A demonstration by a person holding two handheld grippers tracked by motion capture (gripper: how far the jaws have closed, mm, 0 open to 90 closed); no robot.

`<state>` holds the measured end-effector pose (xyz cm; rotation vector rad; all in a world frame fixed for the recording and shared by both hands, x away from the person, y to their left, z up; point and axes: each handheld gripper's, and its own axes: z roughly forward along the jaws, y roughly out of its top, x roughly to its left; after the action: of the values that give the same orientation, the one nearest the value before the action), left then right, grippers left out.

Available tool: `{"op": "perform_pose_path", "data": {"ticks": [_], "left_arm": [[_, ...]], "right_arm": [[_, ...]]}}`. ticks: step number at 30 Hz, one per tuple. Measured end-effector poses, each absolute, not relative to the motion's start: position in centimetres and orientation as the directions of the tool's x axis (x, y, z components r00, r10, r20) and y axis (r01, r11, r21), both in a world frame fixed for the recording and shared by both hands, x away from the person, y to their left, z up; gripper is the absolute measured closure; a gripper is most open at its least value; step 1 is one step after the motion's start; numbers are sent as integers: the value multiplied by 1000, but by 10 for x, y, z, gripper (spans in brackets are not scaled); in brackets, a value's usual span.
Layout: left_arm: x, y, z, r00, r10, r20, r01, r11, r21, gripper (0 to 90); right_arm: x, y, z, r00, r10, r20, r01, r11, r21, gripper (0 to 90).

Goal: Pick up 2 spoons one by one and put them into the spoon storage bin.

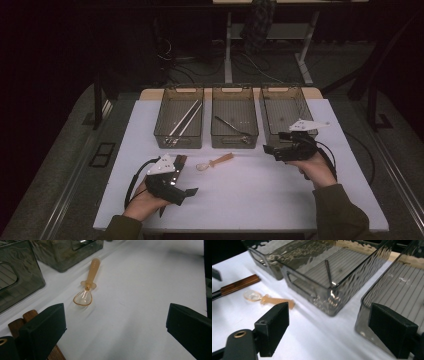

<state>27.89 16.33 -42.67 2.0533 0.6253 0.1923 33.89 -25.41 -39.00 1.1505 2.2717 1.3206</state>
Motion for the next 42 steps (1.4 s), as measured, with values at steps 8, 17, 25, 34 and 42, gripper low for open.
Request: {"op": "perform_pose_path", "data": {"ticks": [8, 17, 25, 34, 42], "left_arm": [[283, 164, -423, 846, 524, -95, 355, -422, 834, 49], [293, 162, -416, 823, 556, -114, 376, -384, 843, 173], [307, 152, -409, 827, 548, -125, 375, -371, 850, 282], [334, 122, -403, 840, 524, -139, 393, -413, 821, 424], [361, 93, -407, 853, 501, -148, 412, -471, 780, 511]], "right_arm": [[309, -261, -413, -659, 737, 147, 490, 273, 828, 144], [287, -272, -436, -671, 725, 157, 492, 277, 826, 144], [272, -284, -444, -680, 718, 146, 482, 289, 828, 144], [269, -287, -446, -677, 719, 157, 486, 276, 829, 144], [270, -287, -445, -679, 717, 160, 484, 272, 832, 144]]}}
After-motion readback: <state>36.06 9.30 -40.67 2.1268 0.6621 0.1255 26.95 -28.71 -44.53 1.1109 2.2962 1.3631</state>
